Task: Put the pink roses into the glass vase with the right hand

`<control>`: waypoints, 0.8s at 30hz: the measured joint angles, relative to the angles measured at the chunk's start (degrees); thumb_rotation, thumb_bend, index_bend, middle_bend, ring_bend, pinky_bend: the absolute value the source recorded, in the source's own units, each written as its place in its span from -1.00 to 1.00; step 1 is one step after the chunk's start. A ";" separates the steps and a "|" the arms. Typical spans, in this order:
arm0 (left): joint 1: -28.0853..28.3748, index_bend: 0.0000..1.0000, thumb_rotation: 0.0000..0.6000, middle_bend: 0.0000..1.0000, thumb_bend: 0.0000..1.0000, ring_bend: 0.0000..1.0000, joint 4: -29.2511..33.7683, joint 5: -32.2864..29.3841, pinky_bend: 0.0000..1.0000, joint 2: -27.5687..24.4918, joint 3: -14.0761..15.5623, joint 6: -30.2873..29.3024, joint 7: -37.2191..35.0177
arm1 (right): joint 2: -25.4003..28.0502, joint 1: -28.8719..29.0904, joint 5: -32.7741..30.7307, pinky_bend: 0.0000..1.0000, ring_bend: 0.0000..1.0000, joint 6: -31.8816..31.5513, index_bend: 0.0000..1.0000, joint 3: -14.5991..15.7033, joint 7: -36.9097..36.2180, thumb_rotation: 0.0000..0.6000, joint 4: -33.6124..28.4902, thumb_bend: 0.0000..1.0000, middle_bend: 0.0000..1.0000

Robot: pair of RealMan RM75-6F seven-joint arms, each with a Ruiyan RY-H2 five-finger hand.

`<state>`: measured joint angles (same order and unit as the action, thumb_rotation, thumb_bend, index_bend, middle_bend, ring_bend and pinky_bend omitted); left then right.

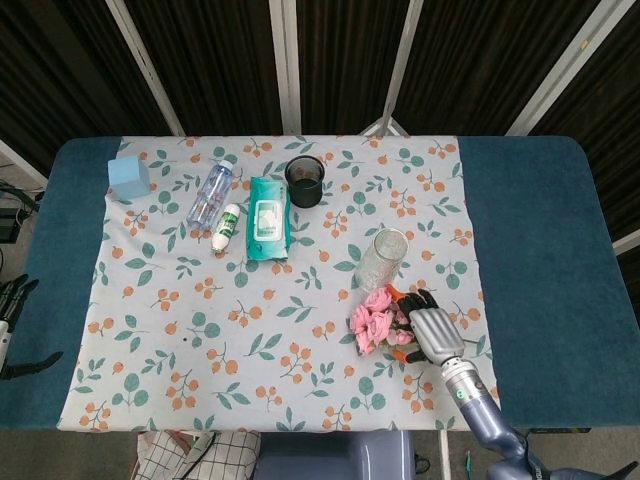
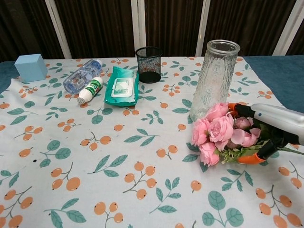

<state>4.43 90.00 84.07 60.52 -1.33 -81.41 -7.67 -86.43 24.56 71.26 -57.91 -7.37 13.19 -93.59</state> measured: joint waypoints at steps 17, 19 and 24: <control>0.12 -1.00 1.00 -1.00 -1.00 -1.00 0.24 -0.25 -1.00 -0.18 0.03 0.39 -0.32 | -3.05 0.07 4.66 -0.21 0.04 -4.71 0.13 0.32 -3.91 1.00 4.46 -0.33 0.07; 0.12 -1.00 1.00 -1.00 -1.00 -1.00 0.29 -0.23 -1.00 -0.21 0.05 0.39 -0.36 | -1.65 -0.33 5.19 -0.21 0.04 -5.60 0.13 0.27 -4.89 1.00 2.77 -0.33 0.07; 0.09 -1.00 1.00 -1.00 -1.00 -1.00 0.41 -0.18 -1.00 -0.23 0.07 0.29 -0.30 | 3.78 -1.77 6.15 -0.21 0.04 -8.45 0.13 -0.68 -8.76 1.00 -3.13 -0.33 0.07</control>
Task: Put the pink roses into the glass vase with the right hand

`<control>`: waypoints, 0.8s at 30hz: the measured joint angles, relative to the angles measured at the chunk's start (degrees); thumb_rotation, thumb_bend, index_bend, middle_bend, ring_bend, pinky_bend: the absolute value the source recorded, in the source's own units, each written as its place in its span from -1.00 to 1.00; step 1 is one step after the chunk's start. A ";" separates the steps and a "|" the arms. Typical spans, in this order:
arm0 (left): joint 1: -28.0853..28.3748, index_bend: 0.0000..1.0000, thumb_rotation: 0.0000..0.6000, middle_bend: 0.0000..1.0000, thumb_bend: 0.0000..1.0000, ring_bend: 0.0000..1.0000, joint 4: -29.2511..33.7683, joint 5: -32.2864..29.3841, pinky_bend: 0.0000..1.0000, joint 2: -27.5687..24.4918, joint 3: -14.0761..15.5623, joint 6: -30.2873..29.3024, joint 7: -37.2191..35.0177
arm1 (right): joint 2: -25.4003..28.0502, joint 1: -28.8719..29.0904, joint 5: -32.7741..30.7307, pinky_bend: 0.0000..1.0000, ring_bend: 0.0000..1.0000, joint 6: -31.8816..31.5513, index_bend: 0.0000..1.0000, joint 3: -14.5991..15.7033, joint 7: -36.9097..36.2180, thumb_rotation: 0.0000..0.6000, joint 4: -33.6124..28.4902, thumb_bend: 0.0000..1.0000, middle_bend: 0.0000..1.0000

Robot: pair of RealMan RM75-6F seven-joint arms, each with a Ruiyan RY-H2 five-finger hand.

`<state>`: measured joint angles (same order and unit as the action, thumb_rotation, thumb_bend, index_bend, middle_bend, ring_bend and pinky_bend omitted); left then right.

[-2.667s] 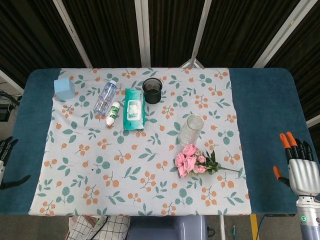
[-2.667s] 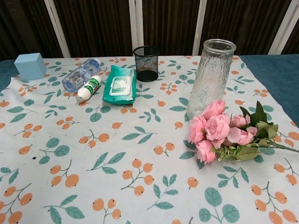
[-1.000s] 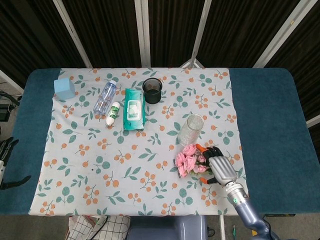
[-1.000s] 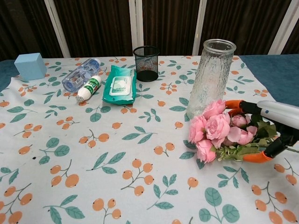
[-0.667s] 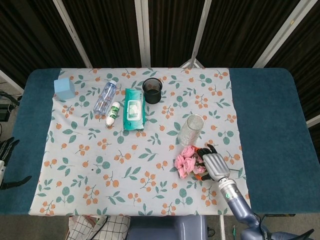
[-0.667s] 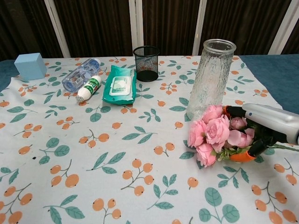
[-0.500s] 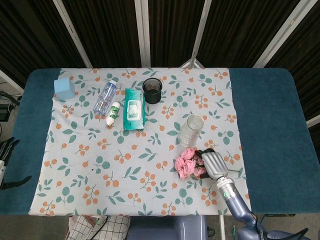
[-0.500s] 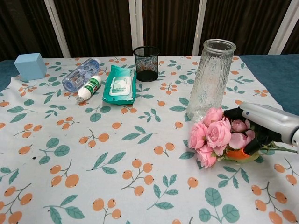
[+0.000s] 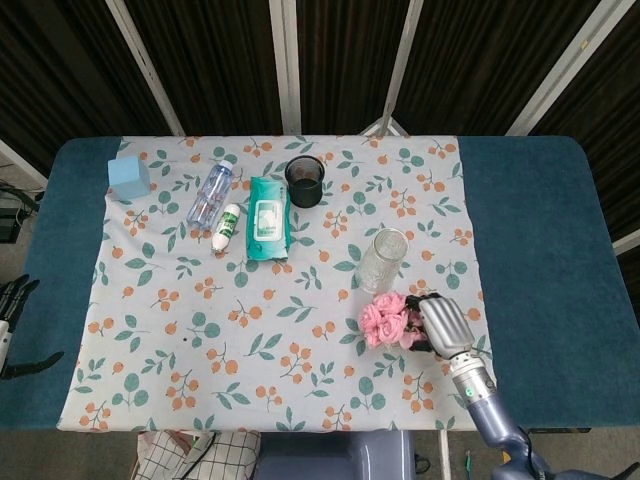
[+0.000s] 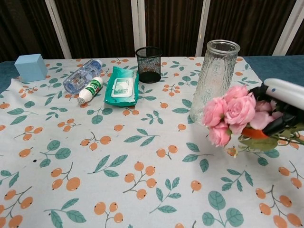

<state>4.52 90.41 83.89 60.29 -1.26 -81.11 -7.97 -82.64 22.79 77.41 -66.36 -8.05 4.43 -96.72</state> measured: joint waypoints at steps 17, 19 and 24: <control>0.23 -1.00 1.00 -1.00 -1.00 -1.00 0.93 -0.51 -1.00 0.47 -0.10 0.34 2.03 | 15.56 -4.11 -11.46 -0.21 0.04 -9.66 0.13 -20.60 -30.81 1.00 -18.44 -0.33 0.07; 0.27 -1.00 1.00 -1.00 -1.00 -1.00 1.02 -0.61 -1.00 0.50 -0.12 0.42 2.18 | 15.77 -3.88 -14.09 -0.21 0.04 -10.35 0.13 -23.84 -34.08 1.00 -19.38 -0.33 0.07; 0.35 -1.00 1.00 -1.00 -1.00 -1.00 1.04 -0.80 -1.00 0.47 -0.16 0.65 2.12 | 14.56 -1.66 -21.11 -0.21 0.04 -11.08 0.13 -30.30 -39.85 1.00 -20.50 -0.33 0.07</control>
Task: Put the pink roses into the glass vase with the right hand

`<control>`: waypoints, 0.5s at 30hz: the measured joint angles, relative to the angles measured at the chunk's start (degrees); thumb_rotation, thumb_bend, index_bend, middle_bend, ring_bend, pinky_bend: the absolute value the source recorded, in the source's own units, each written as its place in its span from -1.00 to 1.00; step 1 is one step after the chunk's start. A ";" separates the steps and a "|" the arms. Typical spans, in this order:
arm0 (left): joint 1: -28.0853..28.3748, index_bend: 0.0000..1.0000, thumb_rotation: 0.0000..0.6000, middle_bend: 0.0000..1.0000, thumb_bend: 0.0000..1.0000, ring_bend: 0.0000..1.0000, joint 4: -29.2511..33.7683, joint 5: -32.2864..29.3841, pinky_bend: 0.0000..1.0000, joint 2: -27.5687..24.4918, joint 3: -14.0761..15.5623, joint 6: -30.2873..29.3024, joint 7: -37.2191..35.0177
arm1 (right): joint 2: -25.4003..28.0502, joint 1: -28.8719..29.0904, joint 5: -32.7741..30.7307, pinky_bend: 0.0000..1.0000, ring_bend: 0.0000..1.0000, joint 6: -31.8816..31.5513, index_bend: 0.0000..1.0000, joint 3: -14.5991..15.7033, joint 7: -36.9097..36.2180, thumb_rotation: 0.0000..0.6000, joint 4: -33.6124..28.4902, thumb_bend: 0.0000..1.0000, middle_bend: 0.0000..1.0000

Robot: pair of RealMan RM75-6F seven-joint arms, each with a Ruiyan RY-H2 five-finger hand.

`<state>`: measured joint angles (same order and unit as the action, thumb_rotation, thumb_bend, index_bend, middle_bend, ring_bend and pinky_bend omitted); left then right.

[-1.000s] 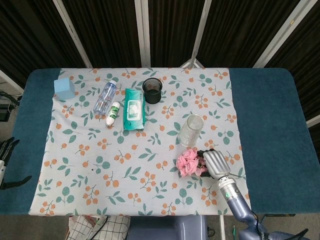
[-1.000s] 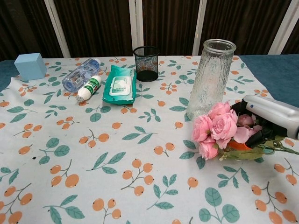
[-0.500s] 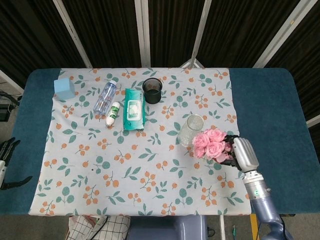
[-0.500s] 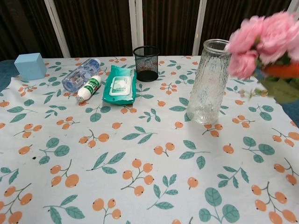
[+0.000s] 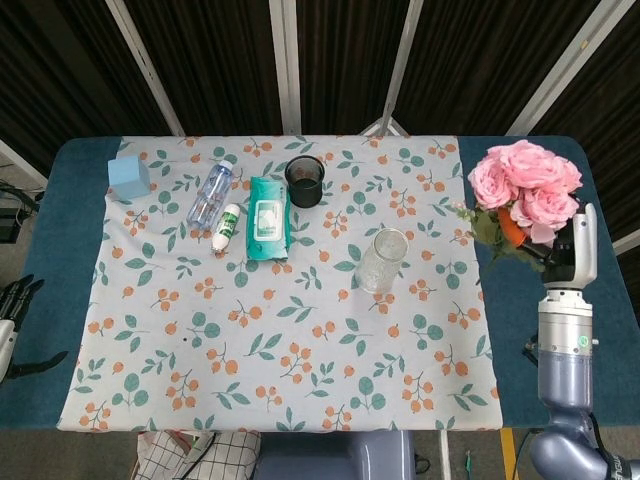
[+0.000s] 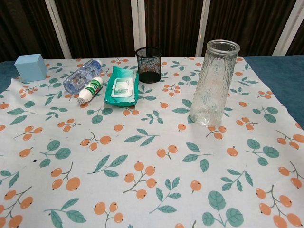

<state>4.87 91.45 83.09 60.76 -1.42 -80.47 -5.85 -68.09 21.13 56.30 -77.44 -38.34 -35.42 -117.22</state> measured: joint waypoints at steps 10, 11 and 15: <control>0.23 -1.00 1.00 -1.00 -1.00 -1.00 -0.10 -0.05 -1.00 -0.22 0.15 0.71 -0.76 | -8.75 6.99 -5.01 -0.21 -0.03 0.03 0.03 -2.16 -1.16 1.00 4.09 -0.33 0.07; 0.24 -1.00 1.00 -1.00 -1.00 -1.00 -0.09 0.05 -1.00 -0.23 0.21 0.74 -0.79 | -10.02 8.12 -5.37 -0.21 -0.03 -0.07 0.03 -2.36 -0.94 1.00 5.10 -0.33 0.07; 0.28 -1.00 1.00 -1.00 -1.00 -1.00 -0.08 0.19 -1.00 -0.27 0.30 0.82 -1.03 | -13.83 12.00 -6.53 -0.21 -0.03 -0.59 0.03 -3.58 0.23 1.00 8.73 -0.33 0.07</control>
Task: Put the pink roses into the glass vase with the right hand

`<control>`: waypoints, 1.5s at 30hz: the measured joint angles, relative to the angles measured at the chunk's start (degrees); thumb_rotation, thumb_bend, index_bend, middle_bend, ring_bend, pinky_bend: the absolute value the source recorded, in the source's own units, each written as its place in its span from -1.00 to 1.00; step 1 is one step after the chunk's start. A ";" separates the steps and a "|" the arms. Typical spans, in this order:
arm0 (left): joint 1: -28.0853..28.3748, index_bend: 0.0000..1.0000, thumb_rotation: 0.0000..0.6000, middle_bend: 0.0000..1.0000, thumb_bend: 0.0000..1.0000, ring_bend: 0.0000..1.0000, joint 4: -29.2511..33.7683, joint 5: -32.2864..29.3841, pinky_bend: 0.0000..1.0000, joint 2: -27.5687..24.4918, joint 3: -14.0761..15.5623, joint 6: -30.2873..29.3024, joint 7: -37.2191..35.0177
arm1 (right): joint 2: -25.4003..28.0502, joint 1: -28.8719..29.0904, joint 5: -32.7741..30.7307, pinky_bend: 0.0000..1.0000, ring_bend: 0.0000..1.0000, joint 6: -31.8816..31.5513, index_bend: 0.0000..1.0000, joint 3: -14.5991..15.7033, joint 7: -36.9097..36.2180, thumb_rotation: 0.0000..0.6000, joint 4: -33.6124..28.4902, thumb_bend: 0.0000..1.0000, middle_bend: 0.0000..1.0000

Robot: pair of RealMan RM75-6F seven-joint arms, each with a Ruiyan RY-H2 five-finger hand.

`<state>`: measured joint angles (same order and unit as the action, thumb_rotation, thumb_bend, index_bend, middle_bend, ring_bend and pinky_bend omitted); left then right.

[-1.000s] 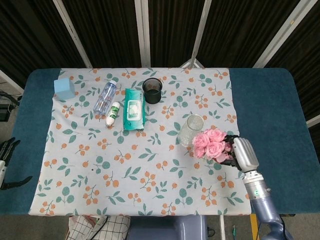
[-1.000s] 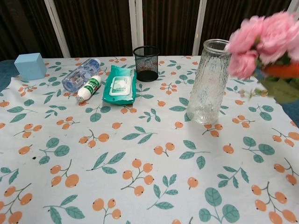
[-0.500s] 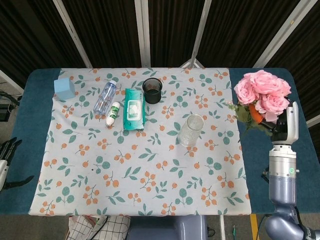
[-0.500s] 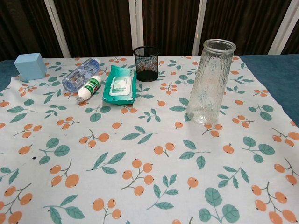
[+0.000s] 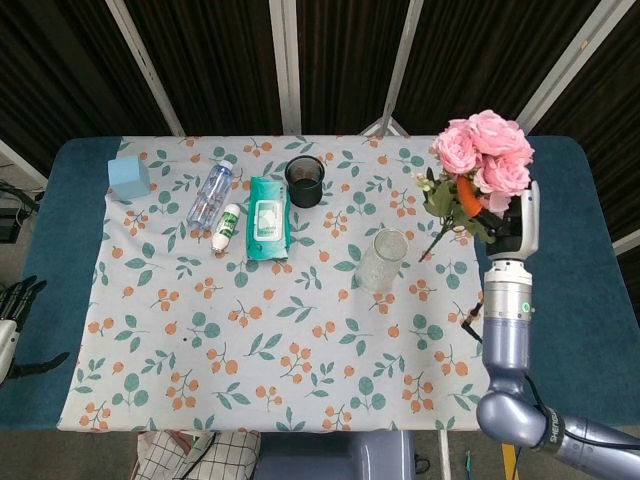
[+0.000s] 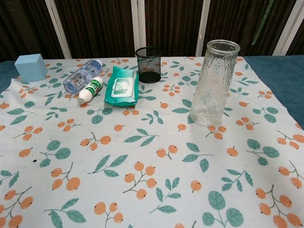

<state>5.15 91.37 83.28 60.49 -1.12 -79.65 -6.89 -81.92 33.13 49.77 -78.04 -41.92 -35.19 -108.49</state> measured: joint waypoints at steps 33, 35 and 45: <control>0.55 -1.00 1.00 -1.00 -1.00 -1.00 0.56 -0.29 -1.00 -0.66 0.12 1.26 -1.24 | -11.62 5.26 -2.78 -0.21 -0.08 1.83 0.02 0.85 0.90 1.00 12.00 -0.33 0.07; 0.56 -1.00 1.00 -1.00 -1.00 -1.00 0.54 -0.20 -1.00 -0.69 0.13 1.22 -1.35 | -11.56 4.42 -2.03 -0.21 -0.09 1.59 0.00 1.77 0.96 1.00 11.68 -0.33 0.07; 0.68 -1.00 1.00 -1.00 -1.00 -1.00 0.56 0.27 -1.00 -0.55 0.23 1.06 -1.02 | -9.91 -0.90 2.96 -0.21 -0.13 0.75 -0.03 7.49 1.37 1.00 8.62 -0.33 0.07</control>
<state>5.83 91.93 83.55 59.94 -0.89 -78.58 -7.91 -91.83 32.23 52.73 -77.28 -34.43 -33.81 -99.87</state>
